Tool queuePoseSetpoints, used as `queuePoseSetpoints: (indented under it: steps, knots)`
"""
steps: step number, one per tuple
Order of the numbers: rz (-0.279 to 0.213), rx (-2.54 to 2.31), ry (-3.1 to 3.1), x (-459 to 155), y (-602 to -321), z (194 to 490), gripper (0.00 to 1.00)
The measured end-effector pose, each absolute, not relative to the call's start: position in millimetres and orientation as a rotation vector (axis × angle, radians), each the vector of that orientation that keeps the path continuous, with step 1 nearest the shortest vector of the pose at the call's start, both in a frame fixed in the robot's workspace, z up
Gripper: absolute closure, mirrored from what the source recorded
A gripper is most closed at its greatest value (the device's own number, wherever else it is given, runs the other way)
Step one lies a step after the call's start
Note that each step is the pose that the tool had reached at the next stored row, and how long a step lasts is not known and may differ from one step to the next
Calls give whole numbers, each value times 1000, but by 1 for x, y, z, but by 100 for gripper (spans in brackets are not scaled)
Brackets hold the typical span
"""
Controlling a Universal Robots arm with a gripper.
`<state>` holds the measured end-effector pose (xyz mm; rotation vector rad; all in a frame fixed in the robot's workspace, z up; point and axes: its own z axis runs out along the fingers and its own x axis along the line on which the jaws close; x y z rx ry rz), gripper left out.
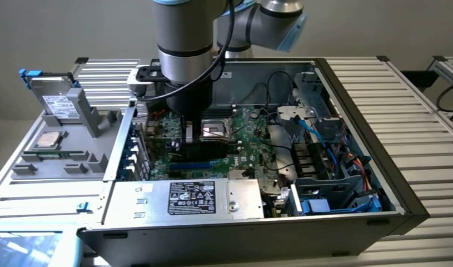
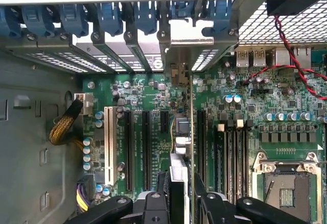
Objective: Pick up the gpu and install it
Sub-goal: 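Insert the gpu into the slot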
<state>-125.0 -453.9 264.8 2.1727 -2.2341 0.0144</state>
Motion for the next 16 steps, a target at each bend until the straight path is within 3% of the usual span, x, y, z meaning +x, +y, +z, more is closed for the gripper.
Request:
queuePoseSetpoints:
  steps: [16]
  knots:
    - [16,2172,-2234,-130,-451,254,71]
